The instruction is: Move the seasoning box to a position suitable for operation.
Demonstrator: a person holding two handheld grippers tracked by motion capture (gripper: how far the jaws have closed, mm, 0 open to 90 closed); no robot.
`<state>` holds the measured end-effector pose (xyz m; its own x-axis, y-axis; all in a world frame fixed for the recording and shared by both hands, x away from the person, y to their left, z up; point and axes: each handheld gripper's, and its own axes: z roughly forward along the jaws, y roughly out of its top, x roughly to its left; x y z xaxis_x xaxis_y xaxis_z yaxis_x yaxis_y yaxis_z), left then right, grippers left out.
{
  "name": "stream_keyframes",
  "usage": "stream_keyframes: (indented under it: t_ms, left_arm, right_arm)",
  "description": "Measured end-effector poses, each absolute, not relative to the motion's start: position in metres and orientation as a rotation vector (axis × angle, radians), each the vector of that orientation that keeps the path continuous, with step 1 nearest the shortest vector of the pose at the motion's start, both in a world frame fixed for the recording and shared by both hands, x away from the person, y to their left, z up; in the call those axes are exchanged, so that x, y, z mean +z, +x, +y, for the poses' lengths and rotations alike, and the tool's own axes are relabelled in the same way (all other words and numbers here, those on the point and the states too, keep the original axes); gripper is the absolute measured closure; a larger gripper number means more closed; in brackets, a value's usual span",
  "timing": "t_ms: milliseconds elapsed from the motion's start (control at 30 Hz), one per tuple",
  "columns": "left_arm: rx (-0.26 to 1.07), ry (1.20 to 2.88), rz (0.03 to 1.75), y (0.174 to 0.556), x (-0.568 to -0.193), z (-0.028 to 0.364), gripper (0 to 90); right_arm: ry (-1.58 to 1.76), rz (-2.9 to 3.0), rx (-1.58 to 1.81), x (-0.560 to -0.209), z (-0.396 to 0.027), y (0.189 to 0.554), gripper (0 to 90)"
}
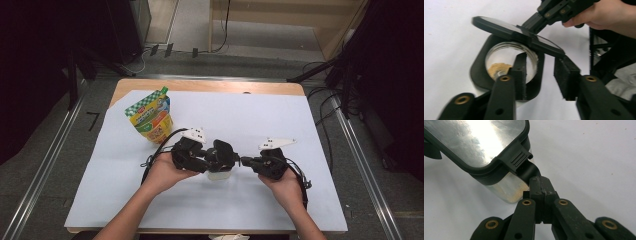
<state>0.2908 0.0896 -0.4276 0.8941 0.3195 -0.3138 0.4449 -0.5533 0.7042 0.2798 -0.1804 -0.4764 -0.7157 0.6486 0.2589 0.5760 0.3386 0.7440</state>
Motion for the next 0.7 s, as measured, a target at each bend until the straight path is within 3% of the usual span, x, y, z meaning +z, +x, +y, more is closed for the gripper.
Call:
stream_keyframes:
  t_ms: [233,700]
  left_arm:
    - [-0.247,2.167,0.556,0.295,-0.422,0.088,90.0]
    - [-0.239,2.203,0.541,0.305,-0.413,0.069,90.0]
  right_arm:
    - [1.147,2.500,1.335,-0.476,-0.180,0.279,90.0]
    - [1.140,2.495,1.326,-0.476,-0.180,0.278,90.0]
